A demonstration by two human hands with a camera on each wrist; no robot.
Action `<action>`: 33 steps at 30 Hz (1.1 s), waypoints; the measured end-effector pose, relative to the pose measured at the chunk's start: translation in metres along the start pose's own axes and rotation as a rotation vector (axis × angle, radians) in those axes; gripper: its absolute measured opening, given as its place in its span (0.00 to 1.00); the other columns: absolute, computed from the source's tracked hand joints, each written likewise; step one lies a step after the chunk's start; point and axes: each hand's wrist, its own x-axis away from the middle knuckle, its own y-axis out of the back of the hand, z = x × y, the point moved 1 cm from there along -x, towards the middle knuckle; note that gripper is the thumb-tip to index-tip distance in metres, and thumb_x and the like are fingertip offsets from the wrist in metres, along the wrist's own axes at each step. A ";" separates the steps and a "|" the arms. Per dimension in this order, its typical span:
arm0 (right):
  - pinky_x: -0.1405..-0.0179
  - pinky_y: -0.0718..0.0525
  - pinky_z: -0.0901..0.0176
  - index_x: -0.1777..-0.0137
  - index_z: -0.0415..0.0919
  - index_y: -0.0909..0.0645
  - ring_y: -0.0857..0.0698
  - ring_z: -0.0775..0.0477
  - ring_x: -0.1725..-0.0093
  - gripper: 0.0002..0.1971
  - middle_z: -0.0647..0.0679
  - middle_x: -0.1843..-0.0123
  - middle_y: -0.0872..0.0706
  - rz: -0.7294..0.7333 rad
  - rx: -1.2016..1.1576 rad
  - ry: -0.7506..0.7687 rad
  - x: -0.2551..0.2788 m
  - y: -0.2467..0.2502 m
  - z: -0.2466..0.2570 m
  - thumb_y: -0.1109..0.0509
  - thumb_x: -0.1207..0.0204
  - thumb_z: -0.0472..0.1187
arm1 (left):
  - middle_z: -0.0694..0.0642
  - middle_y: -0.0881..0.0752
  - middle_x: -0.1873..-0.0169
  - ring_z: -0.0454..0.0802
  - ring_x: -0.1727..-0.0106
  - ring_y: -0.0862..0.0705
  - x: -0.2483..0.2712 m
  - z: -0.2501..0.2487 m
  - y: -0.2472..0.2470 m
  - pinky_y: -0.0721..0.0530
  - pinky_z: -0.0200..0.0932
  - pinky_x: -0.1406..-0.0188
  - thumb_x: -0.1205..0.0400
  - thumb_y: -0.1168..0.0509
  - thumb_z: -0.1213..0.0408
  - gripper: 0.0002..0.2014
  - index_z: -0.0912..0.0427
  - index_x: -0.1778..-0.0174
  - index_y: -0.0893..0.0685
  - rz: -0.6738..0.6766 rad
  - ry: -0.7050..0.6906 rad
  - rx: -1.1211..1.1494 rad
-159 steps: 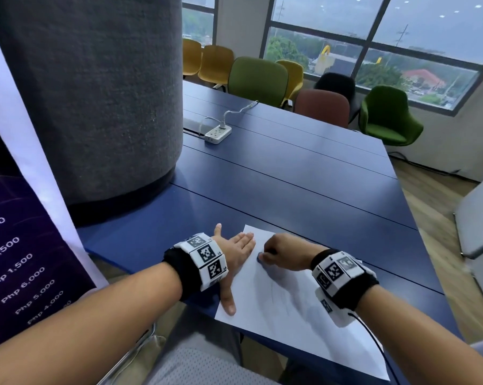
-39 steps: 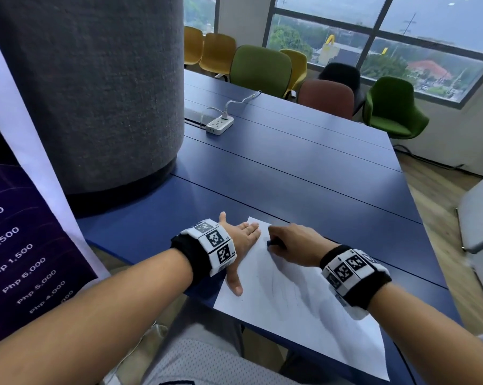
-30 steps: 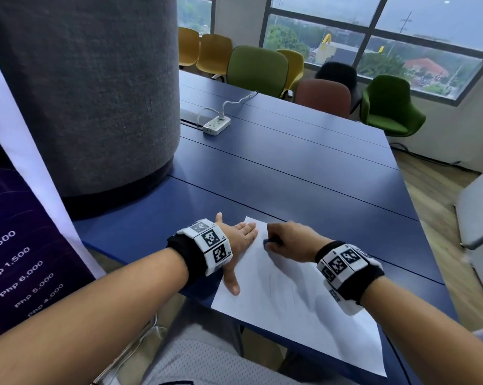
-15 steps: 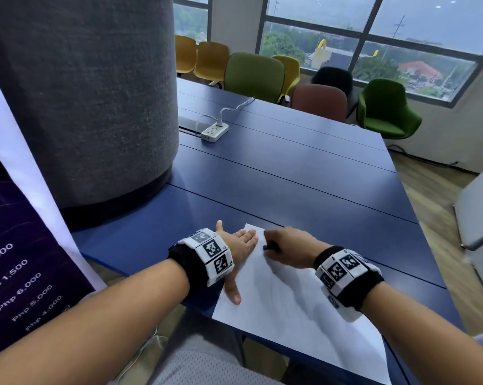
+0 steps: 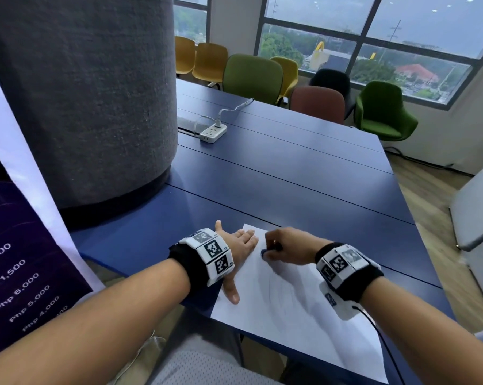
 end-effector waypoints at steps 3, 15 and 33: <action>0.59 0.28 0.56 0.56 0.46 0.30 0.24 0.42 0.58 0.09 0.45 0.53 0.19 -0.119 0.053 -0.146 -0.006 0.005 -0.014 0.36 0.21 0.49 | 0.55 0.64 0.14 0.52 0.14 0.62 -0.001 0.001 -0.001 0.60 0.83 0.28 0.37 0.21 0.36 0.73 0.61 0.15 0.68 0.001 -0.002 0.000; 0.63 0.28 0.58 0.63 0.49 0.32 0.24 0.44 0.61 0.12 0.52 0.64 0.23 -0.106 -0.052 -0.047 -0.001 -0.004 -0.018 0.34 0.21 0.47 | 0.56 0.64 0.14 0.54 0.14 0.61 -0.001 -0.003 0.001 0.61 0.82 0.28 0.37 0.21 0.37 0.72 0.60 0.16 0.68 0.014 0.014 -0.025; 0.61 0.24 0.53 0.59 0.47 0.32 0.22 0.41 0.60 0.11 0.49 0.60 0.21 -0.148 -0.019 -0.091 0.006 -0.008 -0.023 0.36 0.21 0.50 | 0.59 0.64 0.14 0.57 0.14 0.60 0.001 -0.005 0.006 0.58 0.84 0.26 0.38 0.19 0.40 0.71 0.49 0.15 0.67 0.018 0.006 -0.040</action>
